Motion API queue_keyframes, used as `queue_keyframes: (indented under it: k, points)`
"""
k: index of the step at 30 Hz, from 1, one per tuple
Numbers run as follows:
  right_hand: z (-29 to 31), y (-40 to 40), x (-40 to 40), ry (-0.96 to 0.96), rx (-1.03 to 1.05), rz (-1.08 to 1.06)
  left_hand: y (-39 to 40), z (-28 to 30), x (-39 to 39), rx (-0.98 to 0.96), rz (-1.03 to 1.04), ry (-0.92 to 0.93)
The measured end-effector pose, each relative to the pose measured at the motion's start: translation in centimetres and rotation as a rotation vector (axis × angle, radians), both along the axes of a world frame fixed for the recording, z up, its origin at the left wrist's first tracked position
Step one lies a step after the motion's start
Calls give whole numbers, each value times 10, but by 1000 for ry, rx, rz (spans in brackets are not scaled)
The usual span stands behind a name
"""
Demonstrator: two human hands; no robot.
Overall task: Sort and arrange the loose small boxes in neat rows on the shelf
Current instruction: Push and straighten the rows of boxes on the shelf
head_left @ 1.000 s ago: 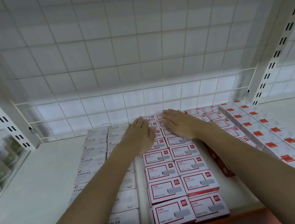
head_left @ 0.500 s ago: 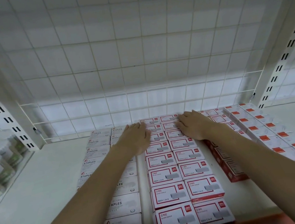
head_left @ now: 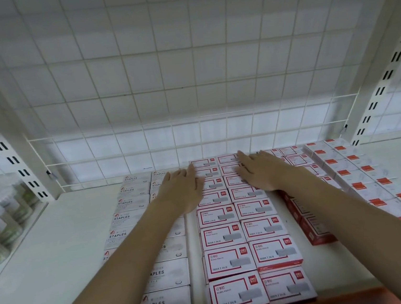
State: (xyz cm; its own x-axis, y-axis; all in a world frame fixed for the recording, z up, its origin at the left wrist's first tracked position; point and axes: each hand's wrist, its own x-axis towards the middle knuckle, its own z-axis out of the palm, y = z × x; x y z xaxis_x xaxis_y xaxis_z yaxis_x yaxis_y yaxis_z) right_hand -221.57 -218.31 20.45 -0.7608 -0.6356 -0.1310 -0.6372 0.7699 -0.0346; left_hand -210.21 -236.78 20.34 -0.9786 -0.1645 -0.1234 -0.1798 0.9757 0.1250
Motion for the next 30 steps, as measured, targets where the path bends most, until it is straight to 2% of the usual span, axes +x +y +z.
queue_keyframes:
  k: [3,11,17,20,24,30]
  points:
    - [-6,3,1,-37,-8,-7,7,-2,5,21,5,-43]
    - [-6,-1,12,-77,-81,-64,8,-6,3,49,6,-21]
    - [-9,7,13,-53,-89,-15,10,-2,6,63,49,-4]
    - [-8,7,23,-29,-133,-52,15,-3,8,10,37,16]
    - [-8,12,25,-14,-57,-57,17,-7,9,-24,46,-6]
    - [2,8,32,-32,3,-18,21,-10,3,93,71,17]
